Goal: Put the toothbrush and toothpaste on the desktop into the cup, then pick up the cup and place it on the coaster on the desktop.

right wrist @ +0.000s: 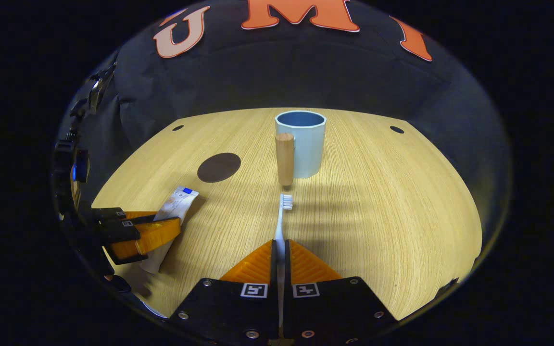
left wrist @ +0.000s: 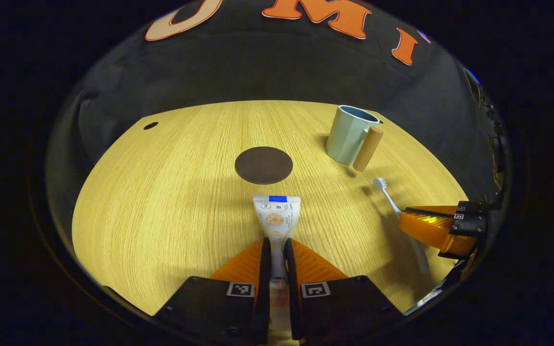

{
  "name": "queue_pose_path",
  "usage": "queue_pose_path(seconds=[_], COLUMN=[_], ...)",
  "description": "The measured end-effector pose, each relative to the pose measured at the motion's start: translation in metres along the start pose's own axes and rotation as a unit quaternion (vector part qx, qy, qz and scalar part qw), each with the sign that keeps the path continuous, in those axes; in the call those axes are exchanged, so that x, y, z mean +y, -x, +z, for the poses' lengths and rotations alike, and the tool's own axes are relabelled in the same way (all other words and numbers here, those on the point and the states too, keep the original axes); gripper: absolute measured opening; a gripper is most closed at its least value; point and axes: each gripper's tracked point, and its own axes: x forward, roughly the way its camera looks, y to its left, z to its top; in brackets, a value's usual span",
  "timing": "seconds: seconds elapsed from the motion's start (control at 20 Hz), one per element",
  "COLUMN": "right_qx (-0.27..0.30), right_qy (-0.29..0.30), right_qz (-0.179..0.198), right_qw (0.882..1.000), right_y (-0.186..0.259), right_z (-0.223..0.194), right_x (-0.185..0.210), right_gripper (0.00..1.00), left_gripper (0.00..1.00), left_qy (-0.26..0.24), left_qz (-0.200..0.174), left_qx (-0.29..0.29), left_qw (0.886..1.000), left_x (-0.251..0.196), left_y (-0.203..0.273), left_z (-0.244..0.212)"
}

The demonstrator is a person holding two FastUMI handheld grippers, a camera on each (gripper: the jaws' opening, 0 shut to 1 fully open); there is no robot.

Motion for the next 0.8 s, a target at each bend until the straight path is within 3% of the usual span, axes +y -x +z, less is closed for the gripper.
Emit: queue_pose_path(seconds=[0.25,0.8], right_qx=[-0.050,-0.155], right_qy=[-0.001,0.015], right_qz=[0.011,0.022], right_qw=[0.999,0.988], right_y=[0.027,0.060], right_z=[0.035,0.120], right_x=[-0.001,0.003], right_gripper=[0.05,0.04], left_gripper=[0.21,0.15], left_qy=[0.004,0.004], left_qz=[-0.004,-0.022], left_qx=[-0.028,-0.073], left_qw=[1.000,0.997], left_x=[-0.005,-0.029], left_y=[0.043,0.015], left_z=[0.032,0.029])
